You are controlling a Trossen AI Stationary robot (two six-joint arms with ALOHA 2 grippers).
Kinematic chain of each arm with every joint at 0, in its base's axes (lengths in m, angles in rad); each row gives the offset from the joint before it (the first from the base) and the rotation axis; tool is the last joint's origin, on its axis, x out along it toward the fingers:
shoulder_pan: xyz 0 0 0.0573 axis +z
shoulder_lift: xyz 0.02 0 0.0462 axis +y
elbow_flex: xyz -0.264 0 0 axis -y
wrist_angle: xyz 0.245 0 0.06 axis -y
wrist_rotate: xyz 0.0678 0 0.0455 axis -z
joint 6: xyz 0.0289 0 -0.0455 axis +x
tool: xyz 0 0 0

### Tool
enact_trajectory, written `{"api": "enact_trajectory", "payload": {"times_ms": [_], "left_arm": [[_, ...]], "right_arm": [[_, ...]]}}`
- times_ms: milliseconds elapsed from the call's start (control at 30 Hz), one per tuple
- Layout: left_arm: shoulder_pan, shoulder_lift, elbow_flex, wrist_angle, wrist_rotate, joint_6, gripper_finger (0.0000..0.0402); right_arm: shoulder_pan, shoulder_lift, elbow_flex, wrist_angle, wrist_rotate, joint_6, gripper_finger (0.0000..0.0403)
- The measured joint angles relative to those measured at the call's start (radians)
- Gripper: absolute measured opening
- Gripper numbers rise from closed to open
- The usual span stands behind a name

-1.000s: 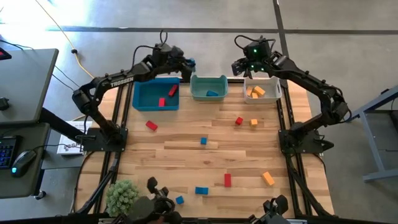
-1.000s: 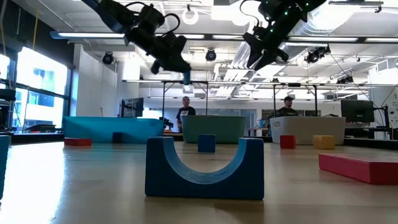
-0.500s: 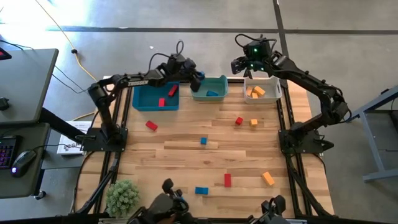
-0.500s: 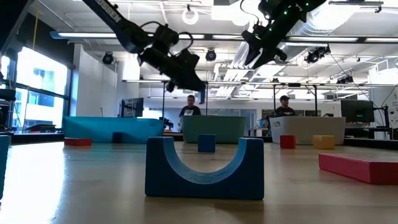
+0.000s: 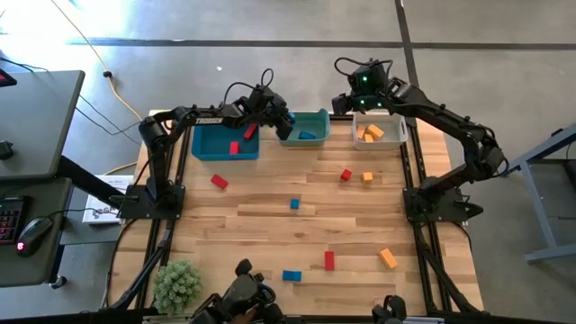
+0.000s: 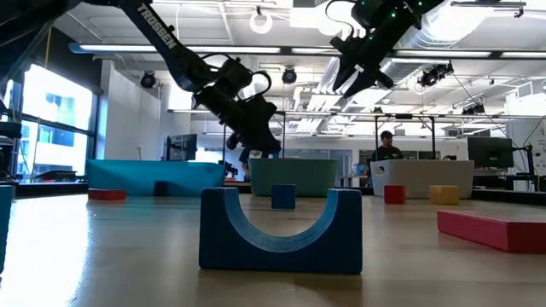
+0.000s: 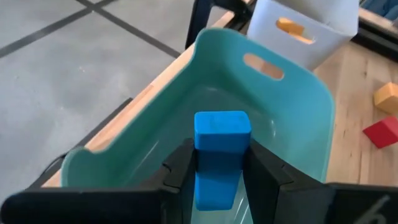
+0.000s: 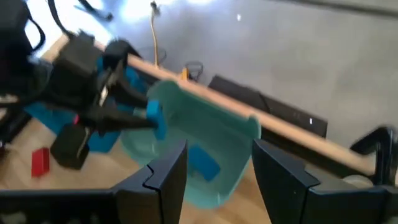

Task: Sort & place blocks by color
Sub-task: Put the blue block into the green bin, then put the red block into the blue bin

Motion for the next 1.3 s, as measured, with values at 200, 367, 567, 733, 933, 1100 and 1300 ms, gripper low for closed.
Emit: {"api": "enact_trajectory", "payload": {"times_ms": [200,367,567,733,933,1100,1300], "left_arm": [[0.001,0.000,0.000,-0.003,-0.021,0.001,0.0115],[0.001,0.000,0.000,-0.017,-0.018,0.001,0.0143],[0.001,-0.003,0.000,-0.003,-0.017,-0.066,0.0174],[0.002,-0.003,0.000,0.017,-0.016,-0.140,0.0195],[-0.004,-0.044,0.000,0.007,-0.008,-0.181,0.0199],[-0.027,-0.119,0.000,0.006,-0.007,-0.181,0.0196],[-0.066,-0.232,0.001,-0.018,-0.012,-0.181,0.0196]], "right_arm": [[0.040,0.000,0.000,-0.089,0.004,0.021,0.0168],[0.069,0.000,0.000,-0.117,0.004,0.020,0.0168],[0.088,0.000,0.000,-0.121,0.005,-0.070,0.0168],[0.089,0.000,0.000,-0.128,0.004,-0.141,0.0168],[0.088,0.000,0.000,-0.220,-0.014,-0.199,0.0168],[0.089,0.000,0.000,-0.265,-0.049,-0.225,0.0174],[0.107,0.000,0.000,-0.327,-0.042,-0.275,0.0202]]}}
